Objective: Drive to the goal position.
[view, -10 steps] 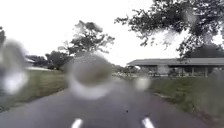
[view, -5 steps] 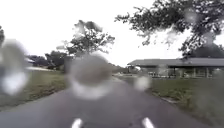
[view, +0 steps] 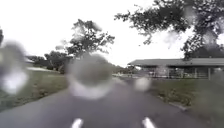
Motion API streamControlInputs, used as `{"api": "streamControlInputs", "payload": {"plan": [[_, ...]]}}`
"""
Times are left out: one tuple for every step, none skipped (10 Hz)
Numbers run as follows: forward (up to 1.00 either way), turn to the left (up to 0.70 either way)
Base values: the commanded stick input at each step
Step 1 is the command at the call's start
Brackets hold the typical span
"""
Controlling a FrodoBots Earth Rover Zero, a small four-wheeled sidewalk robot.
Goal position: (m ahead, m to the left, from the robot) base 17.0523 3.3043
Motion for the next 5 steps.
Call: {"api": "streamControlInputs", "payload": {"plan": [[0.7,0.35],[0.7,0.13],[0.7,0.0],[0.7,0.0],[0.7,0.0]]}}
